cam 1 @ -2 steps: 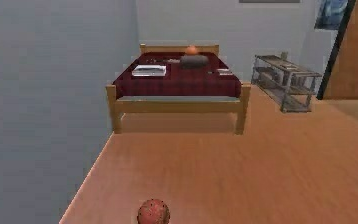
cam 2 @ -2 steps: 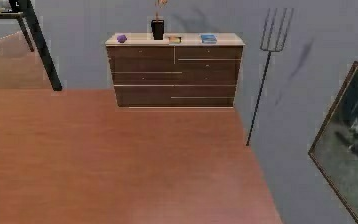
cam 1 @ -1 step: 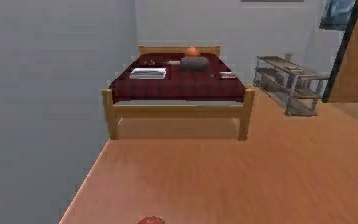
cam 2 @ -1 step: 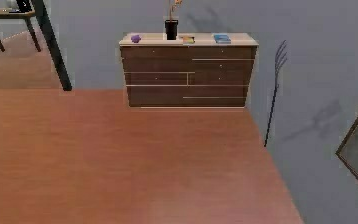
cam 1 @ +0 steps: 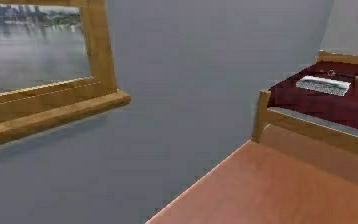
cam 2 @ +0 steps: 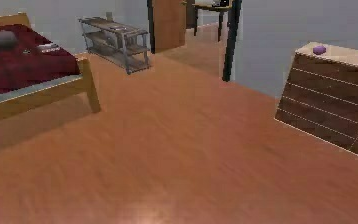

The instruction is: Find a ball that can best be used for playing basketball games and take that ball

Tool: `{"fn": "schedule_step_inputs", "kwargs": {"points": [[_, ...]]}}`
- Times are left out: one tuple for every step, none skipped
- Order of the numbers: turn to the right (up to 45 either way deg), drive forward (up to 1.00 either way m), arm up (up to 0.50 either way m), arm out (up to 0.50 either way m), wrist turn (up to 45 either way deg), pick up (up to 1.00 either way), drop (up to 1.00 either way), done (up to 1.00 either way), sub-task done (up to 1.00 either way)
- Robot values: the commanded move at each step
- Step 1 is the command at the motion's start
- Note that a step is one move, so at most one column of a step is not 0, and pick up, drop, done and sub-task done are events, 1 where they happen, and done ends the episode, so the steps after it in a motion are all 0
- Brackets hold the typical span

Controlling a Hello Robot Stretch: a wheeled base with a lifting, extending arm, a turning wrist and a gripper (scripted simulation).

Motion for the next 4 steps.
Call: {"fn": "schedule_step_inputs", "kwargs": {"points": [[-45.0, 0.00, 0.00, 0.00, 0.0, 0.00, 0.00, 0.00, 0.00], [-9.0, 0.00, 0.00, 0.00, 0.0, 0.00, 0.00, 0.00, 0.00], [0.0, 0.00, 0.18, 0.00, 0.0, 0.00, 0.00, 0.00, 0.00], [0.0, 0.00, 0.00, 0.46, 0.0, 0.00, 0.00, 0.00, 0.00]]}}
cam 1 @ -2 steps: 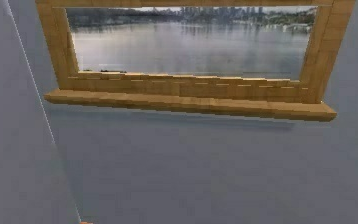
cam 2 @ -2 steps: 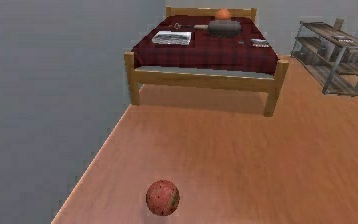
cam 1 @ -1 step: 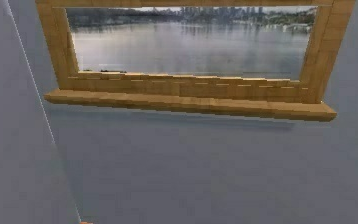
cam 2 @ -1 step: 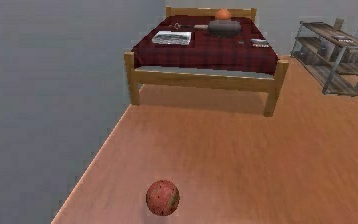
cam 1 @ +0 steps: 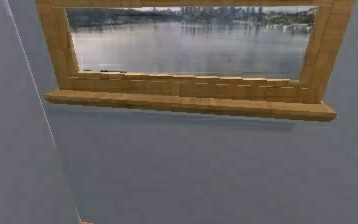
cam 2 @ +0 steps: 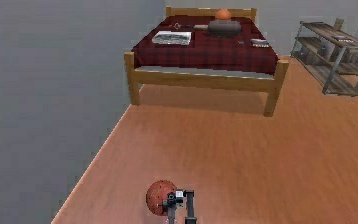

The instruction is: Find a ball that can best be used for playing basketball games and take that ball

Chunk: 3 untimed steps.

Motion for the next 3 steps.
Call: {"fn": "schedule_step_inputs", "kwargs": {"points": [[0.0, 0.00, 0.00, 0.00, 45.0, 0.00, 0.00, 0.00, 0.00], [0.0, 0.00, 0.00, 0.00, 45.0, 0.00, 0.00, 0.00, 0.00], [0.0, 0.00, 0.00, 0.00, 45.0, 0.00, 0.00, 0.00, 0.00]]}}
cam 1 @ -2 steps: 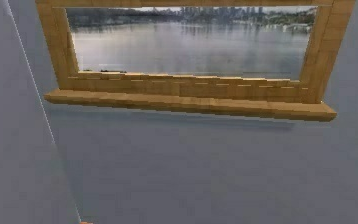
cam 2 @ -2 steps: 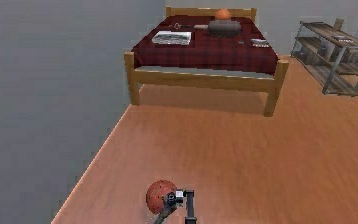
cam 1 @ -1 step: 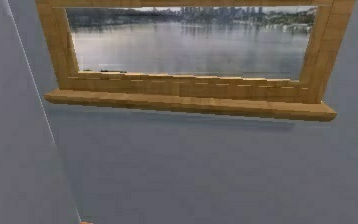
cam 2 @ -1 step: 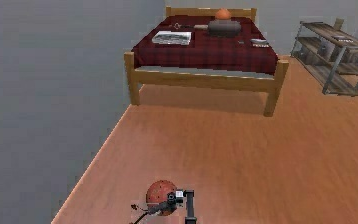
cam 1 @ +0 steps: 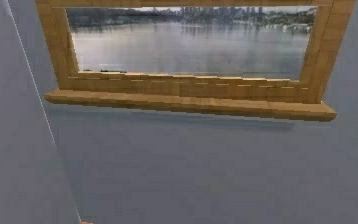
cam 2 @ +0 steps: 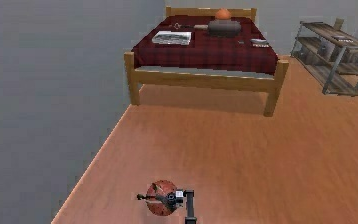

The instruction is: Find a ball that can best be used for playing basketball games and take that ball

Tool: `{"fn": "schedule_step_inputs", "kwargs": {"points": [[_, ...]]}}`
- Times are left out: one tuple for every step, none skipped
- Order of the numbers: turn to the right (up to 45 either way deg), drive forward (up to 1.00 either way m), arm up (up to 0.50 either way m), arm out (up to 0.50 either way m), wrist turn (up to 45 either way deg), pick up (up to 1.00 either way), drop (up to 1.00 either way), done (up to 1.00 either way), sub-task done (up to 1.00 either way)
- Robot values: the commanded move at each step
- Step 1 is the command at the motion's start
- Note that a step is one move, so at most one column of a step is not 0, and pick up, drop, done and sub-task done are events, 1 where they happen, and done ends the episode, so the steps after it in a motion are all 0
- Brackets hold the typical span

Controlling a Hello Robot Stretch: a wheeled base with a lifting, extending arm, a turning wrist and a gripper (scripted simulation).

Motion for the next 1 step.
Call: {"fn": "schedule_step_inputs", "kwargs": {"points": [[0.0, 0.00, 0.00, 0.00, 27.0, 0.00, 0.00, 0.00, 0.00]]}}
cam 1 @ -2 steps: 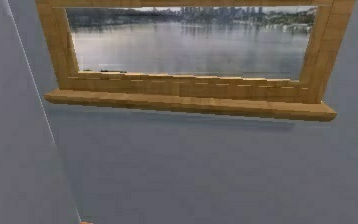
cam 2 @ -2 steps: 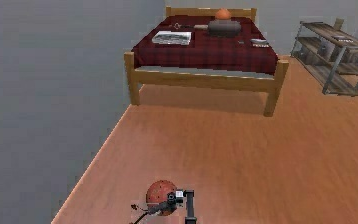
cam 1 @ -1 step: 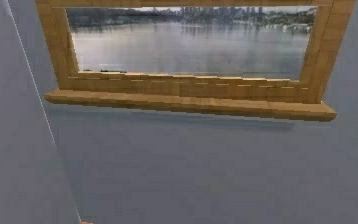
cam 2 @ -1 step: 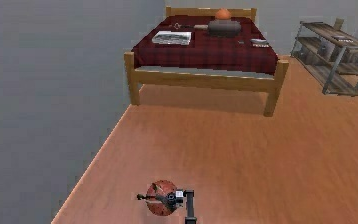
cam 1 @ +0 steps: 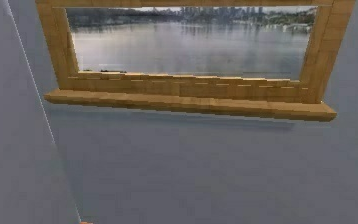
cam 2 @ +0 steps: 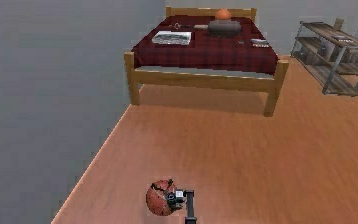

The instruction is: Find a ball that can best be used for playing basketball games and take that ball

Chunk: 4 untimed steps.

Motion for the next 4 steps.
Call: {"fn": "schedule_step_inputs", "kwargs": {"points": [[0.0, 0.00, -0.30, 0.00, 0.0, 0.00, 0.00, 0.00, 0.00], [0.0, 0.00, 0.00, 0.00, 0.0, 1.00, 0.00, 0.00, 0.00], [0.0, 0.00, 0.10, 0.00, 0.0, 0.00, 0.00, 0.00, 0.00], [0.0, 0.00, 0.00, 0.00, 0.0, 0.00, 0.00, 1.00, 0.00]]}}
